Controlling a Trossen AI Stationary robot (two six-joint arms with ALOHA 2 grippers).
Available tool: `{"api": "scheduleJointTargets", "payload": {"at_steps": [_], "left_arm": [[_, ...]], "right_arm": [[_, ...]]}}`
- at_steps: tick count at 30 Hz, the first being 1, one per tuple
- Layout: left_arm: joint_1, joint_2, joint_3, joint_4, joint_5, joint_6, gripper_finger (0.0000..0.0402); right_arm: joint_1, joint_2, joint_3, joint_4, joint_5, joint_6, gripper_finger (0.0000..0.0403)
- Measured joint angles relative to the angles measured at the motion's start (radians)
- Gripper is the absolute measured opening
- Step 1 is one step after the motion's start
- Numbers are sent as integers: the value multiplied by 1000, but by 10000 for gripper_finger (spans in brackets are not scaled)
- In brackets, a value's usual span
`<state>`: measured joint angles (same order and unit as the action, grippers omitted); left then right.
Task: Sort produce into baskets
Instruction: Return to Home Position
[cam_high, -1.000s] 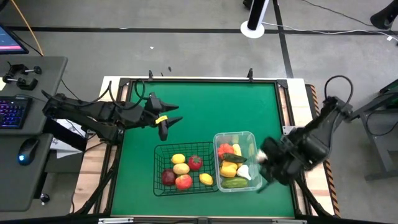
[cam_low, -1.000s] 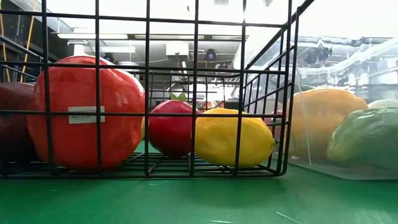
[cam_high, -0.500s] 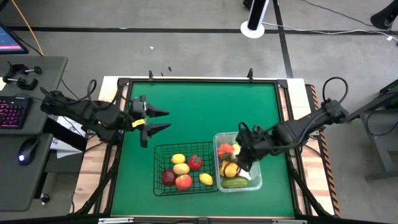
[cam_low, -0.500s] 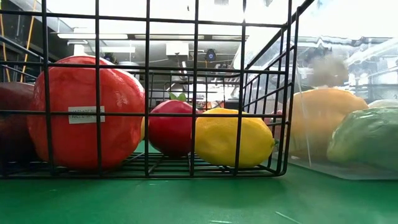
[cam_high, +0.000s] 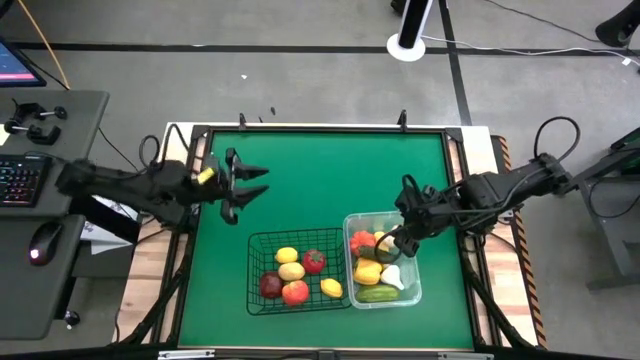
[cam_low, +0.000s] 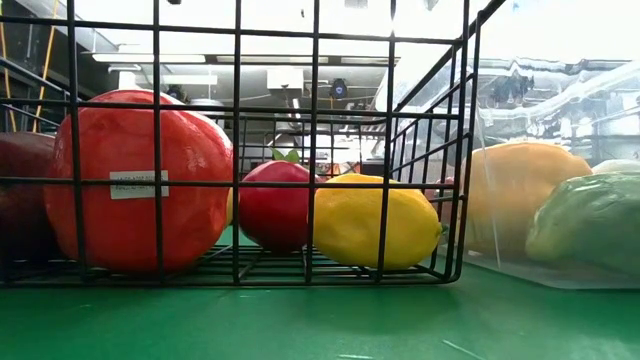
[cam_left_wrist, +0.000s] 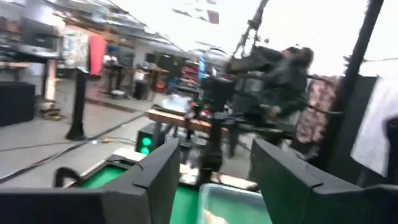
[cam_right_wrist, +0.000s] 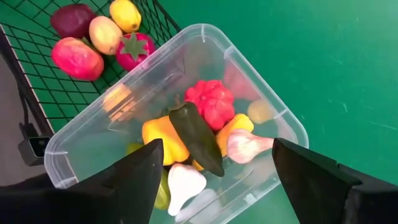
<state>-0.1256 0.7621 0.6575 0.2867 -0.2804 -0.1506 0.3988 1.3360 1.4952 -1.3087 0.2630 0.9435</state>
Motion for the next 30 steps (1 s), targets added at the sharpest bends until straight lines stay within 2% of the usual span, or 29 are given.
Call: {"api": "scheduleJointTargets", "payload": {"at_steps": [3, 6, 11, 17, 25, 30], "left_arm": [[128, -58, -85, 22, 77, -46, 166], [202, -126, -146, 27, 139, -82, 147], [217, -258, -280, 27, 169, -88, 103], [217, -430, -450, 31, 163, -168, 9], [217, -599, -638, 121, 129, -242, 2], [217, -639, -644, 61, 140, -260, 1]], "right_arm": [[0, -3, 0, 0, 2, -1, 293], [0, -3, 0, -8, 2, -5, 293], [0, -3, 0, -121, 1, -93, 293], [-7, -3, 0, -148, -22, 74, 287], [-6, -2, 0, -192, -111, 133, 281], [11, -27, -47, -184, -110, 111, 223]]}}
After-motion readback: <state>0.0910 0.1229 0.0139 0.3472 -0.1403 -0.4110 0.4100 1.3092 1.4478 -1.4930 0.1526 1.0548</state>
